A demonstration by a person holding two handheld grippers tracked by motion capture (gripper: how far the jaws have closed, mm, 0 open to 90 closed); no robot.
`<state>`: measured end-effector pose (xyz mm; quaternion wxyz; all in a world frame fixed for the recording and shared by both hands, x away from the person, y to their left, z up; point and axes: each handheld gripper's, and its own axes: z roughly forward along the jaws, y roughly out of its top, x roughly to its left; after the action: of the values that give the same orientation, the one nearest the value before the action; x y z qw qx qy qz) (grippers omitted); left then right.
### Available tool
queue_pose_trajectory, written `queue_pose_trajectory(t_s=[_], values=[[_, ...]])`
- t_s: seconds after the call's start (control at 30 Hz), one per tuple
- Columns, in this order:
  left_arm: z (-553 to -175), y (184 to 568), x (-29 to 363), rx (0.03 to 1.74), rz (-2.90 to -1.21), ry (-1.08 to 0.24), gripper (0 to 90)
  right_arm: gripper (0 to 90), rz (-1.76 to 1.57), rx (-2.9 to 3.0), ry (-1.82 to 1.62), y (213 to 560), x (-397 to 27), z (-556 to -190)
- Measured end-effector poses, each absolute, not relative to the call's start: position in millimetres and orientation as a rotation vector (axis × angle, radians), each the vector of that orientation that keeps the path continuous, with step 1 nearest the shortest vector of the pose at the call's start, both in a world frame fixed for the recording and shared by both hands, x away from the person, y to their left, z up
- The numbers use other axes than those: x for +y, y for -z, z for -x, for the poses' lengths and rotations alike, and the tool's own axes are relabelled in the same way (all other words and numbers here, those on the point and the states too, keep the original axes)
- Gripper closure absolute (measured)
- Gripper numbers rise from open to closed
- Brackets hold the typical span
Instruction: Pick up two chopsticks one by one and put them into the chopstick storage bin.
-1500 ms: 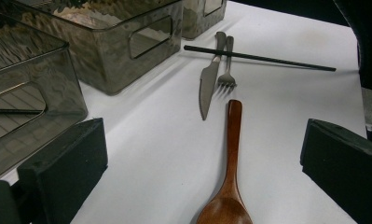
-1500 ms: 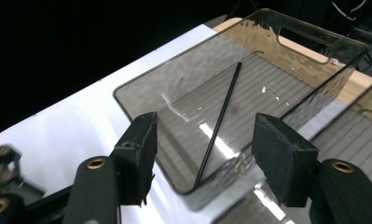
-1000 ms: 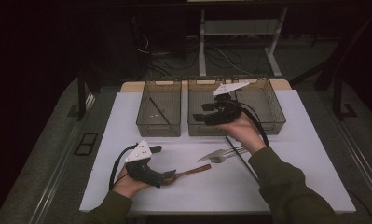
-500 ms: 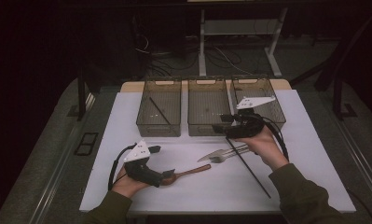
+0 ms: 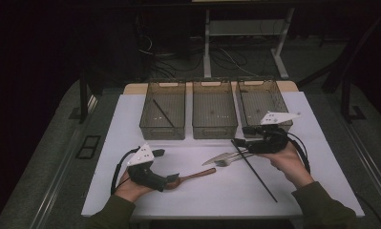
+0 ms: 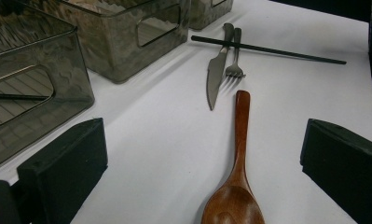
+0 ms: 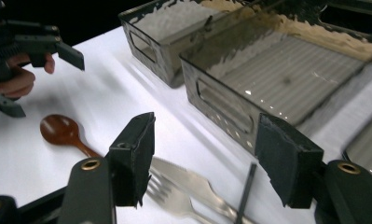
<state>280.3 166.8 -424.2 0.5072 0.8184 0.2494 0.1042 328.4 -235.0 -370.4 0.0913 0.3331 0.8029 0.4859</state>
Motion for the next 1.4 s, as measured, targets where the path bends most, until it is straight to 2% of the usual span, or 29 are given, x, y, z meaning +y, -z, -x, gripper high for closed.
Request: queue_pose_trajectory(t_s=[0.87, 1.4], values=[[-280, 423, 167, 0.596, -1.973, -0.254, 0.0, 36.1, -1.082, 2.373, -1.397, 401, -285, -283], [-278, 423, 166, 0.599, -1.979, -0.258, 0.0, 41.1, -1.197, 2.417, -1.262, 428, -295, -260]])
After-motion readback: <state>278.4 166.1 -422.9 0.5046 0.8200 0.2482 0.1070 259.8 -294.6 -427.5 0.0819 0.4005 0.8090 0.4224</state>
